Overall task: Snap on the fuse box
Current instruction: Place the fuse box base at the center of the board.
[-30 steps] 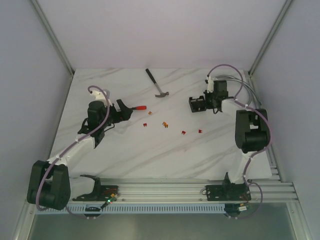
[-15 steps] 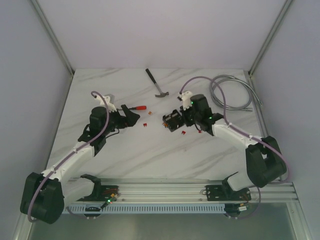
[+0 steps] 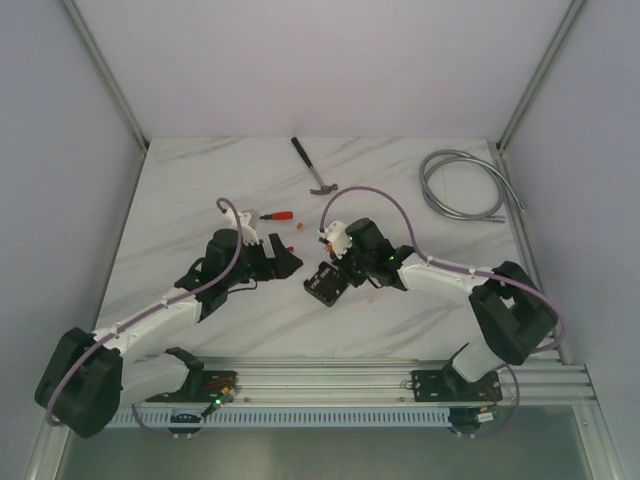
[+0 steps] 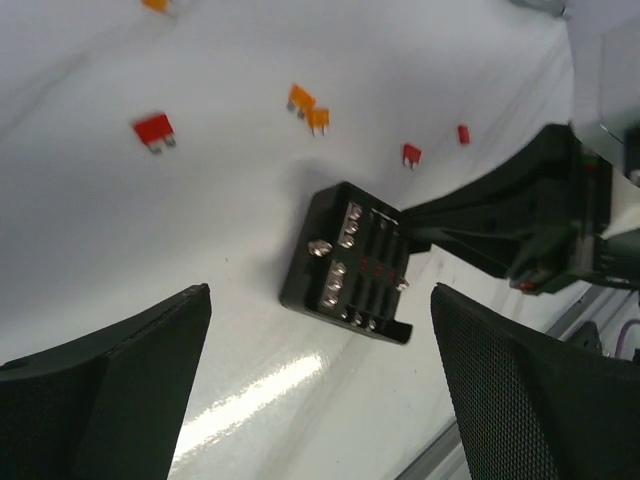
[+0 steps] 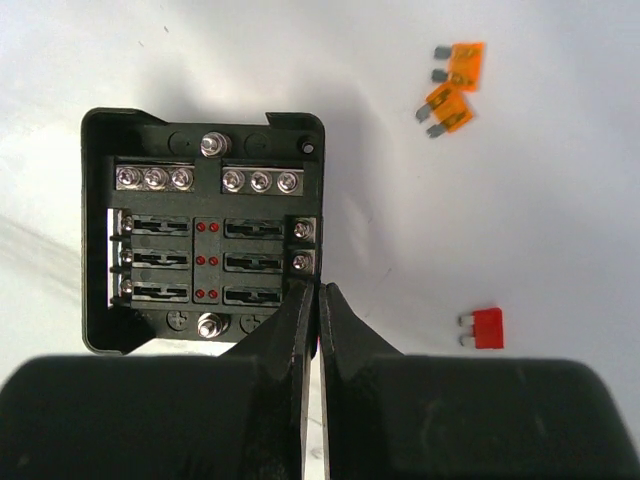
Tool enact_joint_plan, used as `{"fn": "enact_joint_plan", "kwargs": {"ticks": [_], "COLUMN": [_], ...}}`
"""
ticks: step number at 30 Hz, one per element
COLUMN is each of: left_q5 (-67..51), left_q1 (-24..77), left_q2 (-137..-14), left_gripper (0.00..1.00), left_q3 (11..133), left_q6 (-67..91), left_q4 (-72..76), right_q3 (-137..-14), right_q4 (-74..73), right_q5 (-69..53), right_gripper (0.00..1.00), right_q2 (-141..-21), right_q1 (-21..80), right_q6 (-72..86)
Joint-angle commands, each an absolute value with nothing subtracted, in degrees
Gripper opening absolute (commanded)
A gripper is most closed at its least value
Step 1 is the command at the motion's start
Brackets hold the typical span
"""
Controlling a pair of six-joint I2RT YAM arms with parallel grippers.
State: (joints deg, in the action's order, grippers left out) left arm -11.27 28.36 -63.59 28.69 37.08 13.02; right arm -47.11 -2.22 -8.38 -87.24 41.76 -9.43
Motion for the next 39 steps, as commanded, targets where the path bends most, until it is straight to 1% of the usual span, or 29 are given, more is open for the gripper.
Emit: {"fn": "enact_joint_plan", "kwargs": {"ticks": [1, 3, 4, 6, 8, 13, 18, 23, 28, 31, 33, 39], "left_q5": [-9.09, -7.62, -6.97, -6.53, -6.35, -4.62, -2.63, -4.59, -4.32, -3.67, -3.07, -2.22], "left_q1": [32.35, 34.18, 34.95, 36.38, 37.68, 40.62, 41.31, 41.73, 45.2, 47.78, 49.64, 53.02], "left_q2": [-66.11, -67.77, -68.56, -70.15, -72.31, -77.9, -82.4, -86.45, -88.19, -87.6, -87.22, -87.0], "left_gripper": [1.0, 1.0, 1.0, 1.0, 1.0, 1.0, 1.0, 1.0, 1.0, 1.0, 1.0, 1.0], "left_q3": [27.9, 28.09, 28.24, 28.83, 29.89, 33.87, 37.46, 39.18, 39.19, 38.67, 38.59, 38.68], "left_q6": [38.73, 39.08, 39.39, 39.64, 39.79, 38.58, 35.84, 36.4, 37.92, 39.51, 40.48, 43.05], "left_q4": [12.66, 12.76, 12.87, 13.43, 14.11, 14.92, 14.79, 14.84, 14.88, 15.15, 15.48, 16.58], "right_q3": [-48.07, -48.16, -48.21, -48.33, -48.63, -47.73, -42.54, -38.54, -38.11, -38.59, -38.5, -38.87], "right_q4": [-0.08, -0.02, -0.08, -0.21, -0.77, -3.1, -3.28, -3.06, -3.87, -5.1, -5.16, -5.59], "right_q5": [-8.67, -7.39, -6.88, -5.8, -3.59, 5.51, 13.65, 19.81, 23.34, 23.98, 23.99, 20.96], "right_gripper": [0.05, 0.12, 0.18, 0.27, 0.32, 0.38, 0.44, 0.58, 0.65, 0.66, 0.72, 0.74], "right_q2": [-90.46, -90.26, -89.93, -88.93, -87.72, -83.12, -79.65, -77.31, -77.65, -78.1, -78.01, -77.01], "right_q1": [42.06, 42.01, 42.01, 42.04, 41.96, 41.85, 41.49, 40.86, 39.63, 37.86, 36.2, 29.51], "right_q6": [-11.25, -10.88, -10.6, -9.91, -8.39, -0.78, 8.44, 16.27, 20.71, 22.39, 22.75, 22.19]}}
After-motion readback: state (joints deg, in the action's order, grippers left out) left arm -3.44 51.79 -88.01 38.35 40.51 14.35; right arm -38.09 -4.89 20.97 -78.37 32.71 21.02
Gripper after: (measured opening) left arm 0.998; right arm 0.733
